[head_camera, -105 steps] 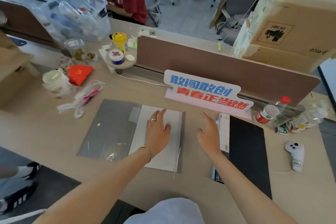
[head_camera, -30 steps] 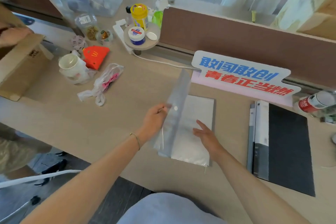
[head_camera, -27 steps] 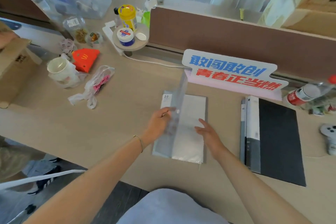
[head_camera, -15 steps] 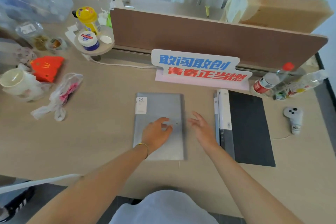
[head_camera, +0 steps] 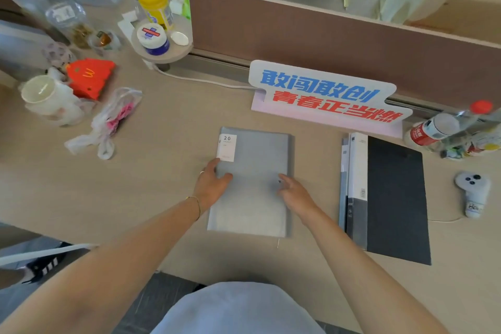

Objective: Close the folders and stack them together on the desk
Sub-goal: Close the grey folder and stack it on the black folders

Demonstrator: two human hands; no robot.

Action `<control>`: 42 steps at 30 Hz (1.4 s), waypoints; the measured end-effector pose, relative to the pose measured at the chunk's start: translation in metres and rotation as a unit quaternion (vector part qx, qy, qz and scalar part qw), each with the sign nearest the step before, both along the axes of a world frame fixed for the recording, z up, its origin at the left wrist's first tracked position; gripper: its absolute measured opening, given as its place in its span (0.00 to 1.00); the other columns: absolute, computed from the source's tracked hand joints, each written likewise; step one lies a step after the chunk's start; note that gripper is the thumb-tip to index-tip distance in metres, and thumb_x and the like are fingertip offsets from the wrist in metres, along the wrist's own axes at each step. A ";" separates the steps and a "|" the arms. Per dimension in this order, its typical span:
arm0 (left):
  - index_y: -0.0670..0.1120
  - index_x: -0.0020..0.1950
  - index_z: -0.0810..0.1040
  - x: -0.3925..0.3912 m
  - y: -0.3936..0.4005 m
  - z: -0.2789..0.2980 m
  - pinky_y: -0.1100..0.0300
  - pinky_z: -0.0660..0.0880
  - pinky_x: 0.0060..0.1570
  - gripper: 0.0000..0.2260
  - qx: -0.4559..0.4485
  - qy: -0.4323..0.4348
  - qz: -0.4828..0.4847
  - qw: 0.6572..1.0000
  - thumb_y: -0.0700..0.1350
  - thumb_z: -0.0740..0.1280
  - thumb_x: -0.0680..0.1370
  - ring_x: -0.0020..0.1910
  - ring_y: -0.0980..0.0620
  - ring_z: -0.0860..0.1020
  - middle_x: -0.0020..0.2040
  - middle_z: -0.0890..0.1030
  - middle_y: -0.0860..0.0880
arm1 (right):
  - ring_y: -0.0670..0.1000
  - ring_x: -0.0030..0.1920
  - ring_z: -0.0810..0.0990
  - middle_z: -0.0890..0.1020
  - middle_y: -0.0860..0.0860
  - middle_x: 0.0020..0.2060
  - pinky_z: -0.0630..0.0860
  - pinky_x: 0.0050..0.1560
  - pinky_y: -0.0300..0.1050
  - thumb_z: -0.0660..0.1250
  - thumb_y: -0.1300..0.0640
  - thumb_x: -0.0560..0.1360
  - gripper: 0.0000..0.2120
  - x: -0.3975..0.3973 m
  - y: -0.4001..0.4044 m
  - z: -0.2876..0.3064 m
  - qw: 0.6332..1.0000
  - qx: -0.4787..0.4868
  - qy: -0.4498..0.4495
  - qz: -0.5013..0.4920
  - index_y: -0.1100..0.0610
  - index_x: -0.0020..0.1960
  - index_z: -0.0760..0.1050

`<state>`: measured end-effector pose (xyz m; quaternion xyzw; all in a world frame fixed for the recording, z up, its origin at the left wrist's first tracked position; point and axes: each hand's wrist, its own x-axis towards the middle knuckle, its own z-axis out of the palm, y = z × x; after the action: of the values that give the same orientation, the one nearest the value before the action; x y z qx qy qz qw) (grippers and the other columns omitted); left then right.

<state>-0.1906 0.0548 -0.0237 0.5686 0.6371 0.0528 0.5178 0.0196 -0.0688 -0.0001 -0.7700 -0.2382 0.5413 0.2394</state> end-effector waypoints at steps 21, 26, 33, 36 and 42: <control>0.50 0.70 0.69 0.039 -0.006 0.055 0.65 0.73 0.30 0.22 0.015 -0.159 0.065 0.985 0.32 0.64 0.79 0.39 0.48 0.78 0.47 0.82 0.45 | 0.51 0.72 0.70 0.73 0.50 0.70 0.66 0.67 0.41 0.63 0.69 0.74 0.29 0.009 -0.045 0.008 0.993 0.058 0.032 -0.097 0.54 0.73 0.70; 0.47 0.73 0.71 0.053 -0.018 0.074 0.49 0.77 0.51 0.23 0.042 -0.219 0.075 0.972 0.31 0.64 0.79 0.48 0.45 0.80 0.54 0.85 0.39 | 0.52 0.71 0.70 0.71 0.51 0.72 0.67 0.67 0.45 0.62 0.65 0.77 0.28 0.030 -0.056 0.023 0.985 0.076 0.024 -0.150 0.51 0.75 0.67; 0.54 0.58 0.78 0.092 -0.044 0.112 0.44 0.76 0.57 0.21 0.014 -0.310 0.120 0.943 0.29 0.61 0.78 0.49 0.43 0.81 0.46 0.85 0.49 | 0.48 0.60 0.77 0.76 0.49 0.65 0.69 0.60 0.44 0.63 0.57 0.80 0.26 0.069 -0.085 0.055 0.957 0.133 0.064 -0.250 0.44 0.75 0.65; 0.55 0.56 0.79 0.115 -0.059 0.121 0.44 0.76 0.56 0.20 0.003 -0.321 0.115 0.940 0.30 0.61 0.79 0.48 0.43 0.81 0.47 0.85 0.49 | 0.50 0.57 0.79 0.79 0.46 0.60 0.76 0.62 0.53 0.64 0.55 0.79 0.20 0.092 -0.104 0.067 0.931 0.142 0.090 -0.323 0.44 0.70 0.71; 0.54 0.55 0.77 0.176 -0.096 0.125 0.44 0.76 0.58 0.18 -0.006 -0.343 0.090 0.935 0.30 0.60 0.80 0.48 0.44 0.81 0.49 0.84 0.49 | 0.55 0.58 0.82 0.83 0.51 0.57 0.78 0.61 0.59 0.65 0.57 0.79 0.11 0.143 -0.152 0.086 0.917 0.199 0.060 -0.340 0.52 0.59 0.80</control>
<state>-0.0142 -0.0409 0.1017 0.4525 0.4698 0.2871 0.7015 0.1623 -0.2203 0.0854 -0.7070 -0.0499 0.4141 0.5712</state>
